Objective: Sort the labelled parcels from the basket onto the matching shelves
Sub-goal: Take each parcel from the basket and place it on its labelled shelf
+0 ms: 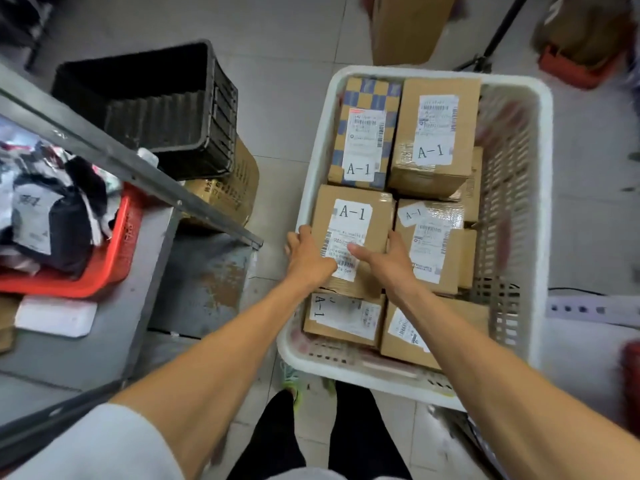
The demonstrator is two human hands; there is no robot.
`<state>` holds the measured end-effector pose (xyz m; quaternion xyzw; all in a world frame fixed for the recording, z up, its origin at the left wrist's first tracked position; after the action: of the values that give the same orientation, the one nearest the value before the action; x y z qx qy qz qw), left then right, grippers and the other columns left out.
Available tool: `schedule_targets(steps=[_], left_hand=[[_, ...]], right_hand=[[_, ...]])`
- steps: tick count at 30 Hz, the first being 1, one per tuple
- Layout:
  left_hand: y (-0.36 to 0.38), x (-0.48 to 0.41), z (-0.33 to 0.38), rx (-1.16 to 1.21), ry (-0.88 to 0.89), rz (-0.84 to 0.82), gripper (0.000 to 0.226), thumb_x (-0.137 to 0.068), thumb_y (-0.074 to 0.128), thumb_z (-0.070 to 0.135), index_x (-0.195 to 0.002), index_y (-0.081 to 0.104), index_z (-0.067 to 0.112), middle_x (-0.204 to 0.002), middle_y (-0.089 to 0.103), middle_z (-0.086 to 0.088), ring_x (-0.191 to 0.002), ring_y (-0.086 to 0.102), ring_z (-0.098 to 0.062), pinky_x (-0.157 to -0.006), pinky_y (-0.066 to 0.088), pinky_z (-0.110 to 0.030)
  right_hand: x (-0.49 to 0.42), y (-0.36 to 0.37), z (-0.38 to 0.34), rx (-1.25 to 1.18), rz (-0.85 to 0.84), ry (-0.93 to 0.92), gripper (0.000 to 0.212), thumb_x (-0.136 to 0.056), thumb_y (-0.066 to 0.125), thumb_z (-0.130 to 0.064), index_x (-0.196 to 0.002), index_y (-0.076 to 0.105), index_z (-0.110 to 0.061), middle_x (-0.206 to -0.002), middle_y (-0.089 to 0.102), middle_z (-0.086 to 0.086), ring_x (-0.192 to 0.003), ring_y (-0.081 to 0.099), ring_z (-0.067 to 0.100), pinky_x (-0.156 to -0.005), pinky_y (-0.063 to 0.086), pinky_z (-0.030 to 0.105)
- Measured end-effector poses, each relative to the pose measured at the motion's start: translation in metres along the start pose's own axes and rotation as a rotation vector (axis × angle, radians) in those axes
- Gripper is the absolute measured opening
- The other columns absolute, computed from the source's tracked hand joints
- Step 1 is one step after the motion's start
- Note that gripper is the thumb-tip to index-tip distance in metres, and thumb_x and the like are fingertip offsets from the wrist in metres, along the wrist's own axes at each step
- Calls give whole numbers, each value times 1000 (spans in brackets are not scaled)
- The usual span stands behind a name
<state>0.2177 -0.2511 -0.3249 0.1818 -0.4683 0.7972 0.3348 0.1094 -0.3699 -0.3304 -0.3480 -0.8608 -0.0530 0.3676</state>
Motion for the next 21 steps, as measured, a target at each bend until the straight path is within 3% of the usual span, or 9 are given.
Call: schedule_targets(steps=[4, 9, 12, 15, 16, 19, 21], left_hand=[[13, 2, 0, 71, -8, -18, 55, -72, 67, 2, -112, 33, 18, -112, 33, -2, -114, 41, -24, -91, 39, -28], [34, -1, 7, 164, 60, -185, 56, -77, 74, 6, -113, 32, 15, -114, 50, -3, -103, 53, -17, -70, 41, -20], [40, -17, 3, 214, 23, -232, 68, -76, 76, 6, -122, 26, 15, -123, 47, -4, -112, 50, -19, -87, 43, -25], [45, -24, 0, 263, -17, -278, 110, -71, 78, 3, -149, 3, 24, -151, 32, -3, -136, 33, -21, -113, 30, -41], [48, -24, 1, 282, -13, -296, 115, -70, 77, 0, -151, -1, 27, -153, 31, -1, -137, 32, -20, -114, 29, -41], [54, -24, 11, 332, 31, -307, 109, -69, 71, -11, -151, 10, 27, -141, 44, 3, -128, 38, -13, -105, 35, -31], [54, -22, 13, 350, 59, -298, 110, -63, 76, -6, -149, 16, 28, -136, 48, 6, -128, 42, -13, -108, 37, -37]], right_hand=[[5, -17, 16, 26, 101, 25, 66, -75, 81, -22, -129, 43, -23, -121, 63, -2, -106, 60, 18, -96, 48, 39], [1, -50, 36, 160, 202, -6, 72, -73, 82, -23, -132, 41, -26, -120, 62, 2, -106, 61, 22, -93, 51, 46], [-9, -51, 44, 157, 89, 11, 86, -70, 83, -29, -140, 33, -33, -125, 59, 1, -107, 61, 21, -95, 50, 46], [-16, -38, 48, 64, -50, 32, 109, -65, 87, -16, -148, 18, -34, -124, 60, -9, -113, 58, 15, -101, 46, 42], [-19, -35, 49, 49, -70, 26, 113, -63, 87, -11, -148, 15, -33, -122, 60, -11, -113, 58, 12, -102, 45, 40], [-20, -33, 46, 9, -67, 6, 114, -60, 86, 0, -147, 19, -28, -117, 61, -12, -110, 58, 9, -100, 46, 36], [-15, -34, 43, -19, -63, -4, 109, -61, 84, 5, -146, 23, -26, -110, 60, -16, -102, 57, 0, -94, 48, 28]])
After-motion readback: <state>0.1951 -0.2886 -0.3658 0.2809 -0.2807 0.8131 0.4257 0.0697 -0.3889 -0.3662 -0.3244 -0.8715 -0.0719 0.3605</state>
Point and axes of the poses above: each hand's wrist, its own x-axis away from the middle knuckle, its own y-axis out of the palm, z = x × y, the point moved 7 cm from there along -x, towards the middle knuckle
